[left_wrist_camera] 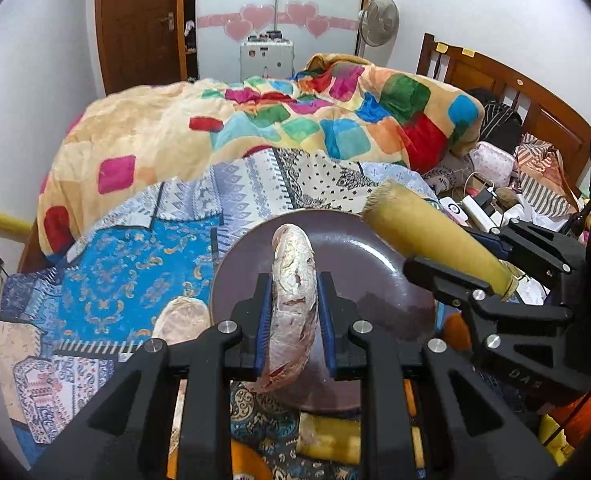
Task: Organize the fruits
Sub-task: 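Carry pomelo segment onto purple plate with left tool while right places banana there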
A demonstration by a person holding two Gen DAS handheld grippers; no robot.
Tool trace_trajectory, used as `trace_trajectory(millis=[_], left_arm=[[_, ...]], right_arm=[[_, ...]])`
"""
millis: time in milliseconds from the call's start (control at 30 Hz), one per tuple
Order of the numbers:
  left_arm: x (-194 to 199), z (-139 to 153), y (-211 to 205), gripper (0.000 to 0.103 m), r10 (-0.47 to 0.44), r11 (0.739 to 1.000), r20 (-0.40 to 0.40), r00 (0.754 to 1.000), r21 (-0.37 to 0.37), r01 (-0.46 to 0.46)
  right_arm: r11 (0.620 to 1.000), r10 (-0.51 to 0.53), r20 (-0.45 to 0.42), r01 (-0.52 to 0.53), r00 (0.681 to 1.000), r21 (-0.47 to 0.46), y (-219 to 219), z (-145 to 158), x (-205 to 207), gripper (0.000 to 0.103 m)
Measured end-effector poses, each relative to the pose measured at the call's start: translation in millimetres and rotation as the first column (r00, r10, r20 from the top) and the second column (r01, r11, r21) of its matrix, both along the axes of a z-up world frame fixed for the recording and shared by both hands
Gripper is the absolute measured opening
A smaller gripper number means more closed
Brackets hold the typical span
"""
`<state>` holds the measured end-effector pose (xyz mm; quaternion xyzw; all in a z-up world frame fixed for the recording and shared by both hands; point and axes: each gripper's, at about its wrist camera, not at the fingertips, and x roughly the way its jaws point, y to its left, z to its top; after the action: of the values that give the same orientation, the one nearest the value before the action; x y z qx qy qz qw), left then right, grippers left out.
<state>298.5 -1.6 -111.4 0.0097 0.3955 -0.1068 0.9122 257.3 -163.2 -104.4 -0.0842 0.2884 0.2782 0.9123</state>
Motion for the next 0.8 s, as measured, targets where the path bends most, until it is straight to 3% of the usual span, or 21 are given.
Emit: trace_trajectory(millis=[500, 633, 800], left_arm=[[29.0, -21.8, 4.6, 0.022, 0.038, 0.999, -0.073, 0.997, 0.001, -0.038], [24.7, -13.3, 7.5, 0.022, 0.046, 0.999, -0.05, 0.998, -0.005, -0.046], [15.2, -7.3, 14.6, 0.022, 0.062, 0.998, -0.042, 0.997, -0.015, -0.063]], right_arm=[[0.996, 0.037, -0.157, -0.05, 0.987, -0.08, 17.0, -32.8, 32.2, 0.036], [0.995, 0.017, -0.16, -0.033, 0.987, -0.098, 18.9, -35.8, 34.9, 0.037], [0.997, 0.002, -0.092, -0.01, 0.996, -0.082, 13.2, -17.9, 26.1, 0.046]])
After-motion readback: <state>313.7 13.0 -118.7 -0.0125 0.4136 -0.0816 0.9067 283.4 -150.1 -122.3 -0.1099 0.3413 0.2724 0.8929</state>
